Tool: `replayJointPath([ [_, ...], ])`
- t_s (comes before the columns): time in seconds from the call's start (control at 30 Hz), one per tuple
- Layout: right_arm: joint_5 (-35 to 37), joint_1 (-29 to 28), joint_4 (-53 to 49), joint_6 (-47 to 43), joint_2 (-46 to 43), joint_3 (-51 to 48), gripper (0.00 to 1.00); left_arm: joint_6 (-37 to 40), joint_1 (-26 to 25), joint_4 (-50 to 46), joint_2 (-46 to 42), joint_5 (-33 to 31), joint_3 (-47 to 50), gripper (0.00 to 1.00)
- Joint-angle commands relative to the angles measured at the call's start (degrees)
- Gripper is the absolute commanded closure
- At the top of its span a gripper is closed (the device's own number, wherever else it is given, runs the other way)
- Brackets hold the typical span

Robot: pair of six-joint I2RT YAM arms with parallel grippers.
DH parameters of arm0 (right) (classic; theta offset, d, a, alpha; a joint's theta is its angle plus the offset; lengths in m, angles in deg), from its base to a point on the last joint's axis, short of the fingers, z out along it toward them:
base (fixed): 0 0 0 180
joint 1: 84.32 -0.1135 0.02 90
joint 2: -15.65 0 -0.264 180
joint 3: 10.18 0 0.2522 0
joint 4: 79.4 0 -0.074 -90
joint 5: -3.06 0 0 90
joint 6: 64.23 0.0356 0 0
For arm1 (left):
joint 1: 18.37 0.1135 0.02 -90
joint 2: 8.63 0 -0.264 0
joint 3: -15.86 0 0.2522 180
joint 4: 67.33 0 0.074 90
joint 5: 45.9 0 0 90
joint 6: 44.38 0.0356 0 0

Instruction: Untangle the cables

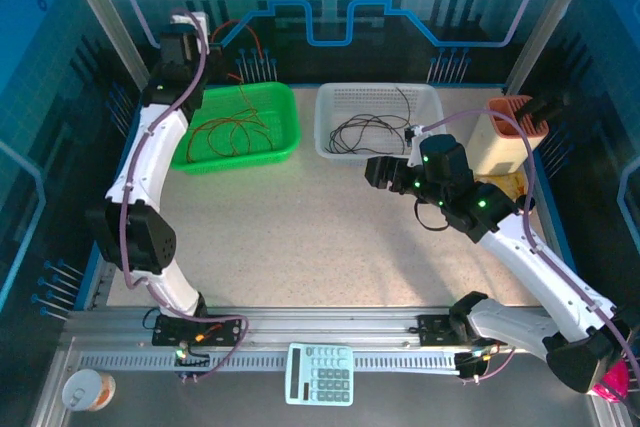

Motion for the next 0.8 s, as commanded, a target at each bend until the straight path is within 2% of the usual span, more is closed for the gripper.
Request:
replayJointPath([
  [0.0,0.77,-0.67,1.02,-0.89,0.43,0.52,0.23,-0.79,0.47,1.92,-0.94,2.4,8.16,1.0],
  [0.2,1.69,-0.66,0.85,-1.77,0.5,-0.78,0.23,-0.41,3.91,-0.65,-0.43,0.8,17.5,1.0],
  [0.43,3.59,-0.7,-0.38,-2.16,-1.3,-2.15,0.23,-1.93,6.39,-9.73,4.35,-4.88,14.55,1.0],
  [0.47,3.95,-0.73,-0.74,-2.34,-1.65,-2.27,0.23,-1.97,6.48,-10.68,5.04,-5.23,13.94,0.93],
  [0.5,4.3,-0.68,-1.22,-2.47,-2.05,-2.42,0.23,-2.15,6.57,-11.75,5.69,-5.9,12.99,0.81],
  [0.53,4.59,-0.72,-1.71,-2.6,-2.35,-2.4,0.22,-2.25,6.64,-12.73,6.3,-6.42,12.22,0.76],
  [0.6,5.31,-0.63,-2.71,-2.82,-3.32,-2.56,0.22,-2.53,6.75,-14.23,7.18,-6.98,10.88,0.54],
  [0.67,5.75,-0.52,-3.77,-3.08,-4.36,-2.55,0.21,-3.05,6.92,-14.99,7.06,-7.78,10.17,0.37],
  [0.77,6.45,-0.3,-5.67,-3.48,-5.75,-2.27,0.17,-3.87,7.46,-16.22,5.32,-7.75,9.15,0.16],
])
